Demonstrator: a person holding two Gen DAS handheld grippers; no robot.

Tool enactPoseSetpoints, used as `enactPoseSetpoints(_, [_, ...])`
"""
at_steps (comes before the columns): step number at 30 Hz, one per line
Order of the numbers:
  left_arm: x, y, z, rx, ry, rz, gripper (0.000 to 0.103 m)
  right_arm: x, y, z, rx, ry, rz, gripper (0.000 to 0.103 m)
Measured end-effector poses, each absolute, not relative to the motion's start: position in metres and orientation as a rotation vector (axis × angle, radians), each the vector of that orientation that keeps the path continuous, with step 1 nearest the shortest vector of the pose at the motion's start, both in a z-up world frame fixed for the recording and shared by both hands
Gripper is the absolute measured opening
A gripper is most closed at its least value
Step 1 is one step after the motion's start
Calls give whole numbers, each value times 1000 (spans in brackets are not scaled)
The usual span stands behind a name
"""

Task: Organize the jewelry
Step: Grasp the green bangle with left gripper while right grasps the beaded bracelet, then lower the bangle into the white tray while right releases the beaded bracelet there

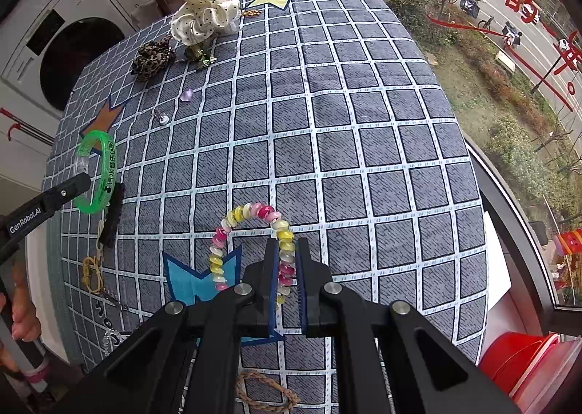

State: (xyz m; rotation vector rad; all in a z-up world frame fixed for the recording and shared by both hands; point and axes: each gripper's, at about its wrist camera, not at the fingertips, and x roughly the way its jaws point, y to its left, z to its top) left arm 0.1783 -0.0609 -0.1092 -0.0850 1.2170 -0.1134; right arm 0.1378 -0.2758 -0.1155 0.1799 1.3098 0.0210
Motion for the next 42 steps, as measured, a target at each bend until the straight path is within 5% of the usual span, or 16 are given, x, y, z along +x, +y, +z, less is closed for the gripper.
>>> enactPoseSetpoints(10, [142, 0, -89, -178, 1180, 1, 17, 138, -240, -88, 136, 1289, 208, 10])
enactPoseSetpoints(23, [97, 147, -92, -188, 1168, 124, 17, 143, -82, -77, 126, 1268, 358, 10])
enactPoseSetpoints(42, [73, 276, -154, -233, 1226, 335, 17, 158, 109, -110, 2, 1315, 571, 10])
